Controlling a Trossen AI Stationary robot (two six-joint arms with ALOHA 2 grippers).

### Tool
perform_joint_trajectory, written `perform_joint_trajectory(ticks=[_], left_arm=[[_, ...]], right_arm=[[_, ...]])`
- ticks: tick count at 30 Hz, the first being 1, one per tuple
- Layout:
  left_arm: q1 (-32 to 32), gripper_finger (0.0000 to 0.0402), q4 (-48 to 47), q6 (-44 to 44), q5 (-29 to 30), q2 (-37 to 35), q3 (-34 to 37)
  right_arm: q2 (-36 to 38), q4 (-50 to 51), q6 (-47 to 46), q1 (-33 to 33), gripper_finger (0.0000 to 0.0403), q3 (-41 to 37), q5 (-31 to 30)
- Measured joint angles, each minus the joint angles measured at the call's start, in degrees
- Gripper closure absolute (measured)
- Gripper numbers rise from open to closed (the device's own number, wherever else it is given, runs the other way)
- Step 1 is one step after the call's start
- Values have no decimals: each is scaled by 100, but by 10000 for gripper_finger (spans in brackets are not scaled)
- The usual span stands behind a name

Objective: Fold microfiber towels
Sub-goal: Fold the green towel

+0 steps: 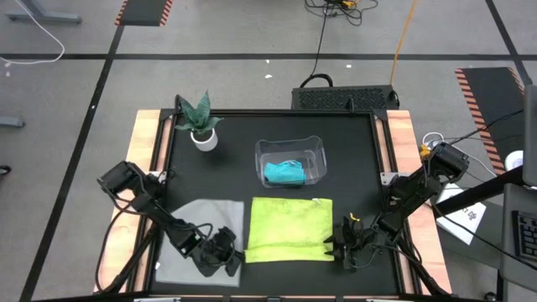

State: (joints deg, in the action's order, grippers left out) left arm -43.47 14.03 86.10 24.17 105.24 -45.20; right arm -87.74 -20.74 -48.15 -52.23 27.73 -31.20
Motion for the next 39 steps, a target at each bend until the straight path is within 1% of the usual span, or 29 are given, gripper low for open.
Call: perform_joint_trajectory(ticks=[4,11,16,27,32,36,39], left_arm=[[48,334,451,-260,-28,77,-4],[123,334,526,-343,-98,72,0],[167,334,892,-686,-106,85,11],[198,334,889,-798,-163,82,12],[272,334,865,-1031,-154,82,10],[345,334,848,-1363,-141,82,-22],[348,338,718,-1872,-154,78,-142]], right_arm=[[-2,11,0,-2,229,2,1],[-2,1,86,-2,229,2,0],[-2,8,88,-67,229,1,-3],[-2,1,86,-188,229,2,-50],[-2,-2,86,-188,229,1,-63],[-2,-37,88,-188,229,1,-68],[-2,-38,88,-188,229,0,-70]])
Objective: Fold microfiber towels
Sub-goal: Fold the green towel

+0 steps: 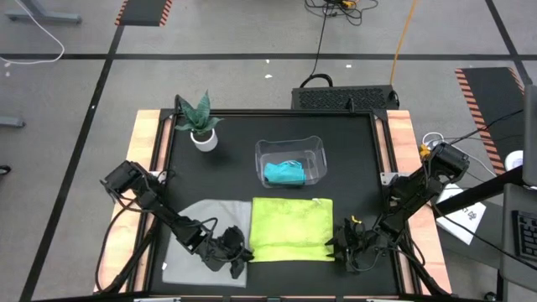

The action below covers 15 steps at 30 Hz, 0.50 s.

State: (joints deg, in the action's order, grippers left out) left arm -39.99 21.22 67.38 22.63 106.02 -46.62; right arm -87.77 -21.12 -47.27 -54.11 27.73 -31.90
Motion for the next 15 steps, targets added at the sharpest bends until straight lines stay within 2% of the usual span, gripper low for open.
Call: perform_joint_trajectory(ticks=[5,12,15], left_arm=[[-270,392,-269,-2092,16,0,-372],[-716,398,-362,-3869,105,-9,-561],[-877,399,-536,-4324,-164,-9,-563]], right_arm=[[0,1,18,0,229,1,-151],[0,42,67,-2,229,0,-303],[0,46,231,-2,229,0,-434]])
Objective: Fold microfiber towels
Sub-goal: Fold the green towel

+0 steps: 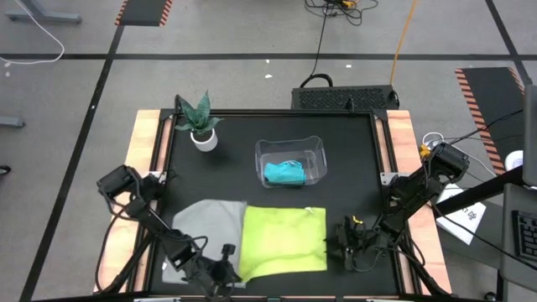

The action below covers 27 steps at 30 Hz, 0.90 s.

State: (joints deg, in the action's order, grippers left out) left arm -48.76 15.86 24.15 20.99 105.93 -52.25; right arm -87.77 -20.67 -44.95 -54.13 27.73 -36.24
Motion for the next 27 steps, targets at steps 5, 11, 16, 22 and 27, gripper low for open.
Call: perform_joint_trajectory(ticks=[5,11,16,22,27], left_arm=[[-171,399,-585,-386,70,0,0],[-218,400,-898,-287,247,104,0],[-195,400,-711,-138,293,395,-12],[-192,400,-429,-50,384,584,-20],[-190,400,-315,-179,358,588,-15]], right_arm=[[0,-12,261,0,229,0,-444],[-2,-957,444,-39,229,-2,35],[-116,-1297,863,-75,221,261,261],[-899,-1212,669,-70,220,770,630],[-1432,-296,157,29,228,1338,646]])
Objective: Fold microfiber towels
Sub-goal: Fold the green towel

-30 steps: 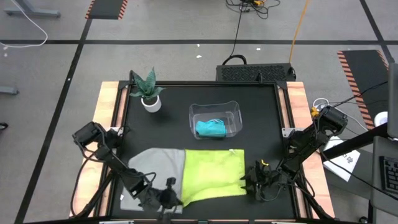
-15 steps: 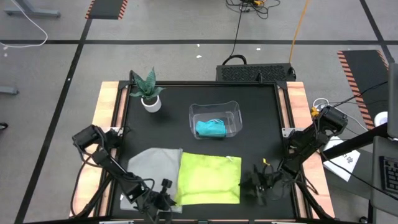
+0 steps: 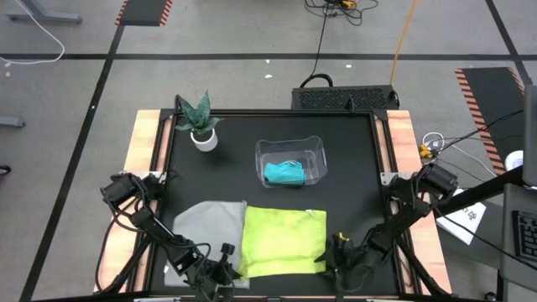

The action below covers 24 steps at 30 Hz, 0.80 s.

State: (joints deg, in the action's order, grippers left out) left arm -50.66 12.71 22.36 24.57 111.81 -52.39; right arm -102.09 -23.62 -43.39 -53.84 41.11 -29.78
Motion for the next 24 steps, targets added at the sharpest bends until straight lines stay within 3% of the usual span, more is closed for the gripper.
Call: perform_joint_trajectory(ticks=[6,15,24], left_arm=[[1,400,48,-3,-34,2,5],[-10,400,86,-9,-45,9,8],[-39,400,87,21,5,11,8]], right_arm=[[32,1645,-575,21,238,511,-204],[444,1954,34,9,239,725,-651],[436,3207,-1426,26,239,719,-621]])
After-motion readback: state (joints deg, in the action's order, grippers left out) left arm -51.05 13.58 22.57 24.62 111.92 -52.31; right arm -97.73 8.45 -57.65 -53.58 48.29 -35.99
